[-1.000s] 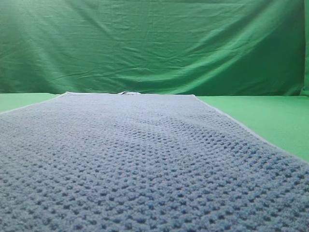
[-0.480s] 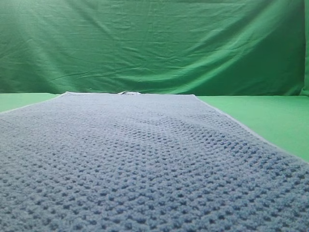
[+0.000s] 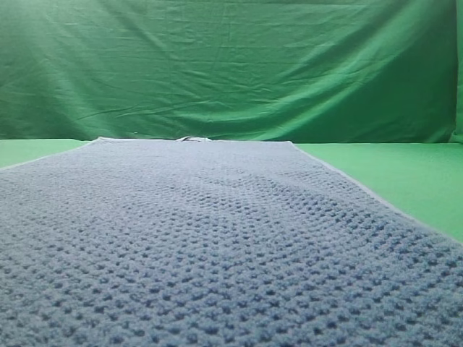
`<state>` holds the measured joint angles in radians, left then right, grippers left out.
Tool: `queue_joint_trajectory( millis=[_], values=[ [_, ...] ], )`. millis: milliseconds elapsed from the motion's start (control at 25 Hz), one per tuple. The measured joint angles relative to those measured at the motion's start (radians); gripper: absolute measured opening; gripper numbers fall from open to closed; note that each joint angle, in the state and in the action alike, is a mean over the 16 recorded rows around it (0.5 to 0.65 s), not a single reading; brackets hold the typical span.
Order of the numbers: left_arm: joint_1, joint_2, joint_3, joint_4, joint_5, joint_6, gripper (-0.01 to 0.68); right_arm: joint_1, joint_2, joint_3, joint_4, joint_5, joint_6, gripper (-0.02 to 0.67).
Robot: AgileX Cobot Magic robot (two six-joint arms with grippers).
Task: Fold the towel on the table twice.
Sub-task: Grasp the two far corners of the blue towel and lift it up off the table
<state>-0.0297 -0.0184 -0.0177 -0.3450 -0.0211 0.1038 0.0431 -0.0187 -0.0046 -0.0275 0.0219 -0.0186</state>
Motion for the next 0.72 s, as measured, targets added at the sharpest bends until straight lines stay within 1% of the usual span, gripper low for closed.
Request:
queue_joint_trajectory(
  millis=[160,360,560,720],
  values=[
    [0.0,0.016,-0.069,0.002,0.055,-0.018,0.0,0.0,0.027,-0.076,0.016,0.04,0.049,0.0],
    [-0.004,0.051,-0.18,0.007,0.139,-0.036,0.0,0.0,0.092,-0.211,0.036,0.125,0.104,0.0],
    [-0.013,0.085,-0.28,0.011,0.195,-0.04,0.0,0.0,0.165,-0.339,0.045,0.228,0.11,0.0],
    [-0.022,0.109,-0.321,0.01,0.207,-0.042,0.0,0.0,0.221,-0.402,0.053,0.268,0.105,0.0]
  ],
)
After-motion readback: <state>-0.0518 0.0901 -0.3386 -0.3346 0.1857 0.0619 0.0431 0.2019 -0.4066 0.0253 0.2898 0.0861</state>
